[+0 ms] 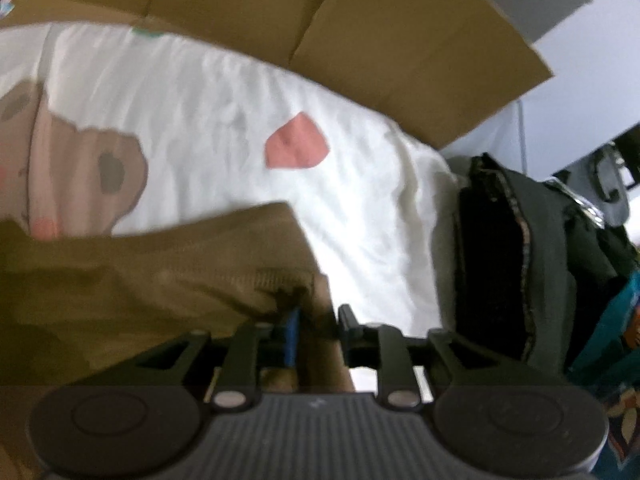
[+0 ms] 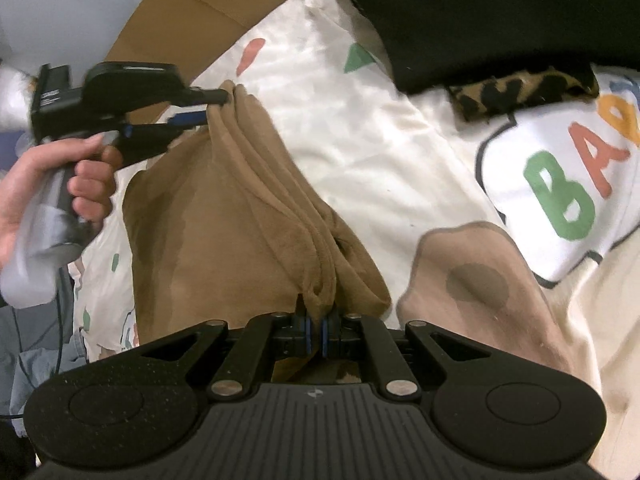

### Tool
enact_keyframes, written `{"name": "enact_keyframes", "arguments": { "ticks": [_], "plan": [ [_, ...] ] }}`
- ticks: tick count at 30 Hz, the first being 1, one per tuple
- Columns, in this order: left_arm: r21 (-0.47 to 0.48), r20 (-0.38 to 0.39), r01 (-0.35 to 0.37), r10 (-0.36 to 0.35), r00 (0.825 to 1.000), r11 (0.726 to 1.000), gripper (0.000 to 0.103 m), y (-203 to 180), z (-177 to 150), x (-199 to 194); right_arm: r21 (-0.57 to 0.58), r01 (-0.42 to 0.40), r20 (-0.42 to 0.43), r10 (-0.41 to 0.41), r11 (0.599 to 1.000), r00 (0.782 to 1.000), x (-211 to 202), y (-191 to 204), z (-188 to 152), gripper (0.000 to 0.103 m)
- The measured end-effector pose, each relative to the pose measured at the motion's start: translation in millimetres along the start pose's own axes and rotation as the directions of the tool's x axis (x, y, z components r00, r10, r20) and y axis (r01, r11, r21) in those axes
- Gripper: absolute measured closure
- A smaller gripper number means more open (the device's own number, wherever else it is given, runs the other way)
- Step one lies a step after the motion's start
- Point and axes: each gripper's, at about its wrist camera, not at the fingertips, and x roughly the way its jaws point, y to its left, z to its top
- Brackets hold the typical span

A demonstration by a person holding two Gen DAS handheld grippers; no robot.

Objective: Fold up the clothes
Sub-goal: 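Lay the lifted edge onto the folded stack and open both grippers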

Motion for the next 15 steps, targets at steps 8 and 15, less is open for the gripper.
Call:
{"name": "enact_keyframes", "arguments": {
  "ticks": [8,15],
  "plan": [
    [0.168,-0.023,-0.017,0.022,0.999,0.986,0.08,19.2,4.6,-25.7,0.016,0.017,0.008,-0.017,1.0,1.0,-3.1,-4.1,-3.0,0.101],
    [0.228,-0.106,0.043,-0.02,0.994,0.973,0.08,13.5,-11.9,-9.7,-0.003,0.079,-0.01,-0.08,0.997,0.997,-5.6,3.3,0.6,0.096]
  ]
}}
